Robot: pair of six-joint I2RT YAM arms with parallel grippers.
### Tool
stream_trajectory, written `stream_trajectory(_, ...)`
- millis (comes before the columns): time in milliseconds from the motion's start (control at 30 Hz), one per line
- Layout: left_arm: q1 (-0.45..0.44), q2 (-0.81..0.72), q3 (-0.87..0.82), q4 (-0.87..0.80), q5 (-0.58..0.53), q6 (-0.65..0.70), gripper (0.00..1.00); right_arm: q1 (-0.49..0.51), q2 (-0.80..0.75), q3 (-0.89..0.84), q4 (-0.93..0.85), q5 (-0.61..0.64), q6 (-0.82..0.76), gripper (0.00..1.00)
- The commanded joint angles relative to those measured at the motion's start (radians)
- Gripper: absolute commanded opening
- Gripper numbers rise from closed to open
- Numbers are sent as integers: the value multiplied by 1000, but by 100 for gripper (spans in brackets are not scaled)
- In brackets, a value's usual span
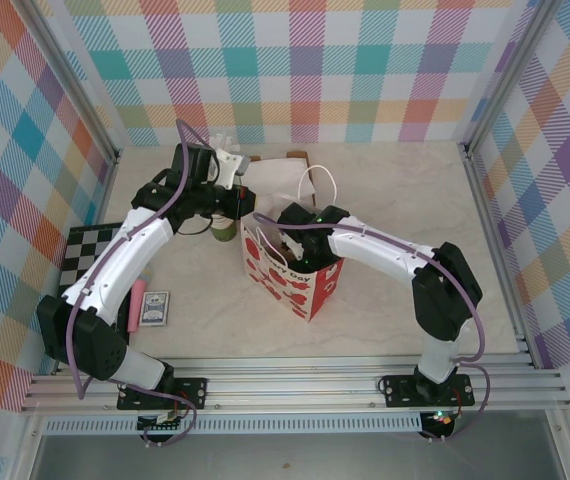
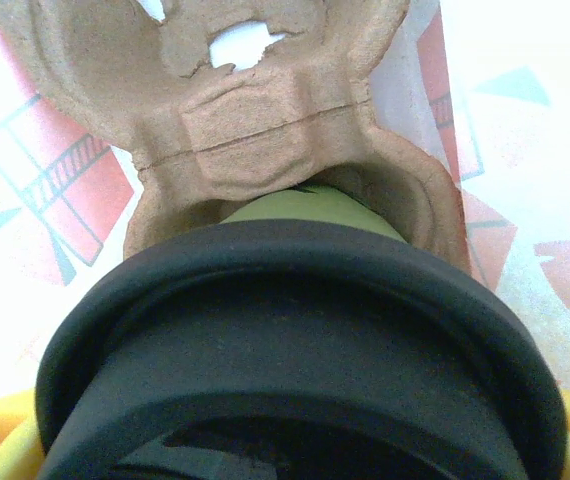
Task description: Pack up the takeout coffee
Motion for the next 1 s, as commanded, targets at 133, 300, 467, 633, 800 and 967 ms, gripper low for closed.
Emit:
stream_trajectory(133,14,7,36,-14,14,-11,0,-5,138,-108,15,16,-13,51)
stream_trajectory(300,14,3,37,-14,19,-11,0,-5,136,-95,4,19,-17,51)
stream_trajectory(467,14,0,52,-21,8,-20,0,-5,129,-66,-15,20,-19,51)
stream_trajectory(633,14,21,89,-59,13,-22,0,-5,119,-37,-40,23,-18,52)
stream_trajectory(800,12,16,99,-75,9,-8,0,-4,106,-25,-48,25,-20,53)
stream_trajectory(967,2,7,107,-93,-37,13,0,-5,107,-23,-57,25,-21,53)
